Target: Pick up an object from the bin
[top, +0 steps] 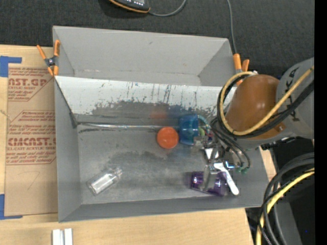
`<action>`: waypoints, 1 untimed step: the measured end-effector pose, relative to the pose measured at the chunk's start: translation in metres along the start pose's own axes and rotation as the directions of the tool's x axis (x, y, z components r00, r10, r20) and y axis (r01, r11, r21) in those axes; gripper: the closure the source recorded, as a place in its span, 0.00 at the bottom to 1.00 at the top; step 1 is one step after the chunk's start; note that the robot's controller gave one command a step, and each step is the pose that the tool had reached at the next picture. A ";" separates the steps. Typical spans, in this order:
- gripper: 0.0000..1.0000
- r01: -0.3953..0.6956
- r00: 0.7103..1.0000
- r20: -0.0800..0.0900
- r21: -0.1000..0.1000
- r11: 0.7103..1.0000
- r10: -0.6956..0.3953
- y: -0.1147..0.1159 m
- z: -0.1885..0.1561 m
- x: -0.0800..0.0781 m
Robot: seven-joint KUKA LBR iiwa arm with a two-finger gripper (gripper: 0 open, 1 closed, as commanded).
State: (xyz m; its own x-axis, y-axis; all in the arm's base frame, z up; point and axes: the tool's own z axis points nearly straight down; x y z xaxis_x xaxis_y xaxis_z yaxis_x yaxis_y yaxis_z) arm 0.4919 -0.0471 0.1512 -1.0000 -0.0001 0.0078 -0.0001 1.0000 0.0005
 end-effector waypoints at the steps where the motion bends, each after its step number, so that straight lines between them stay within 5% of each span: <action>1: 0.00 0.001 1.000 0.008 0.001 1.000 -0.001 0.000 -0.004 -0.002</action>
Offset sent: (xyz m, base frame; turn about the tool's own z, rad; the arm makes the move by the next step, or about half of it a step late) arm -0.0123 -0.0554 -0.0117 -0.0440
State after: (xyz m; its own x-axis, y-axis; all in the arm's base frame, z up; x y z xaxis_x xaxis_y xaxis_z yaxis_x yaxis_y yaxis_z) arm 0.4939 -0.0473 0.1552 -1.0000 -0.0013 -0.0005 -0.0013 1.0000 -0.0004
